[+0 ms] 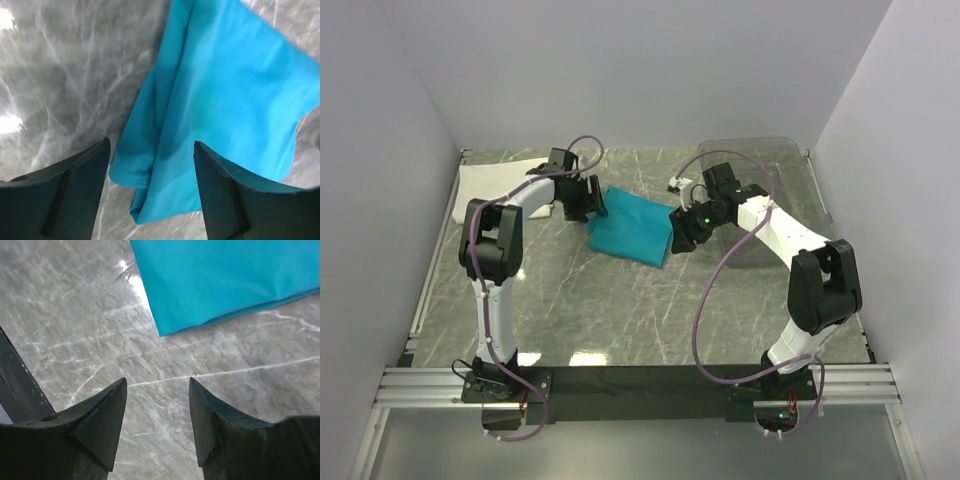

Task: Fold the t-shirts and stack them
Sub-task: Fold the tshirt, then neatly place the folded tshirt to the corner

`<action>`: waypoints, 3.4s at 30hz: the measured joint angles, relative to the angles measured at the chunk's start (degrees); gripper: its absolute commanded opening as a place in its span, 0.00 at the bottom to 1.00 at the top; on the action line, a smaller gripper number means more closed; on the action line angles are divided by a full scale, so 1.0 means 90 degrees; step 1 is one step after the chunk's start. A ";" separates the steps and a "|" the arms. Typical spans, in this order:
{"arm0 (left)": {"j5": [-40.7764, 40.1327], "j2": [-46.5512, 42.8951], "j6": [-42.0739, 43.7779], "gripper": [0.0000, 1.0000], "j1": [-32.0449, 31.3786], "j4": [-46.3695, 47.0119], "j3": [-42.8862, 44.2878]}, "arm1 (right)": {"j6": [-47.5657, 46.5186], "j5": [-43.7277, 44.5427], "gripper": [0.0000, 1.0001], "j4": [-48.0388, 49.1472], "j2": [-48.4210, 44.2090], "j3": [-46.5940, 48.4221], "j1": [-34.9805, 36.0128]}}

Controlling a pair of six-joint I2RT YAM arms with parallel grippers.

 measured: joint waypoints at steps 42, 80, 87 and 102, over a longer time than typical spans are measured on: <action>0.0012 -0.0967 -0.0189 0.00 -0.0590 0.0134 -0.1217 | 0.0041 -0.0015 0.61 0.0301 -0.0214 -0.0325 -0.0505; -0.1107 -0.0894 0.3208 0.01 0.1695 -0.1467 0.1906 | 0.0085 -0.0685 0.61 0.0571 0.0005 -0.0656 -0.0750; -0.0777 -0.0602 0.3339 0.01 0.2234 -0.1506 0.1914 | 0.0083 -0.0806 0.61 0.0576 0.0022 -0.0746 -0.0750; -0.0537 -0.0100 0.3337 0.01 0.2606 -0.1552 0.2370 | 0.0080 -0.0913 0.61 0.0576 0.0070 -0.0750 -0.0750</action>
